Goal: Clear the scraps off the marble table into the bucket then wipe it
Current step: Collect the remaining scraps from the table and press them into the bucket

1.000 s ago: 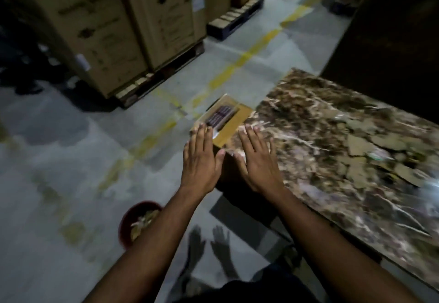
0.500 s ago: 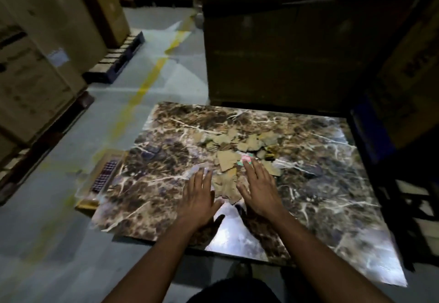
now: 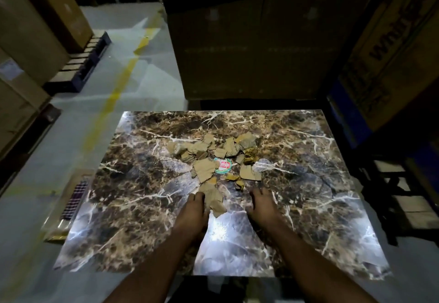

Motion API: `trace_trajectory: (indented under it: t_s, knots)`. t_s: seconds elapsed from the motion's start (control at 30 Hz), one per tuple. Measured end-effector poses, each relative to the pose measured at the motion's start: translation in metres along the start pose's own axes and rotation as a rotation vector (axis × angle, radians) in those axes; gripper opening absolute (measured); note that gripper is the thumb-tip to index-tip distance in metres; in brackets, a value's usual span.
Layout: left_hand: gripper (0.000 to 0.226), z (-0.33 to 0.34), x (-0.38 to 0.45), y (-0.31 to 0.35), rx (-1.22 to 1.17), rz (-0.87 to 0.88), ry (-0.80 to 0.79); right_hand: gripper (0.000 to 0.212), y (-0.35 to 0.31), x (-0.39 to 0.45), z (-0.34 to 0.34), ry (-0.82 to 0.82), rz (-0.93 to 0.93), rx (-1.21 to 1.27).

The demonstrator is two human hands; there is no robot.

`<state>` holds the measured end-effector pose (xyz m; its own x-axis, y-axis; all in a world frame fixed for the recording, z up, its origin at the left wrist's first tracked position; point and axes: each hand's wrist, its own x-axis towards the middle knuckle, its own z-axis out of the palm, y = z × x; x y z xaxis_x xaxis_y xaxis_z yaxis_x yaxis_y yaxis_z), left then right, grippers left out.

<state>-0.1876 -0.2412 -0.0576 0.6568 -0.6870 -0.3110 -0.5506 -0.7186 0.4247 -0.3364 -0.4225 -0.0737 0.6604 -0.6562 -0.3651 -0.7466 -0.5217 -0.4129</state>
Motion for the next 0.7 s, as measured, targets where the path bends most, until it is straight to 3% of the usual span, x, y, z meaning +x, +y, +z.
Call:
trace_trajectory:
  t_s: [0.1, 0.23, 0.3, 0.4, 0.5, 0.6, 0.7]
  knots:
    - [0.028, 0.004, 0.015, 0.006, -0.091, -0.029, 0.069, 0.042, -0.019, 0.016, 0.001, 0.041, 0.007, 0.018]
    - [0.042, -0.003, 0.037, 0.014, -0.324, -0.038, 0.135, 0.043, -0.049, 0.036, -0.009, -0.01, -0.198, 0.085]
    - [0.042, -0.017, 0.049, 0.005, -0.41, -0.048, 0.154, 0.034, -0.055, 0.049, -0.032, 0.097, -0.165, 0.194]
    - [0.039, -0.051, 0.075, -0.02, -0.387, -0.027, 0.287, 0.022, -0.045, 0.08, -0.07, 0.38, -0.096, 0.253]
    - [0.04, -0.084, 0.121, -0.051, -0.248, -0.04, 0.387, 0.042, -0.029, 0.12, -0.096, 0.338, -0.062, 0.241]
    - [0.06, -0.099, 0.169, -0.076, -0.143, -0.062, 0.265, 0.075, -0.023, 0.156, -0.097, 0.162, -0.054, 0.166]
    - [0.064, -0.087, 0.199, -0.075, -0.188, 0.019, 0.106, 0.086, -0.037, 0.177, -0.076, 0.051, -0.069, 0.13]
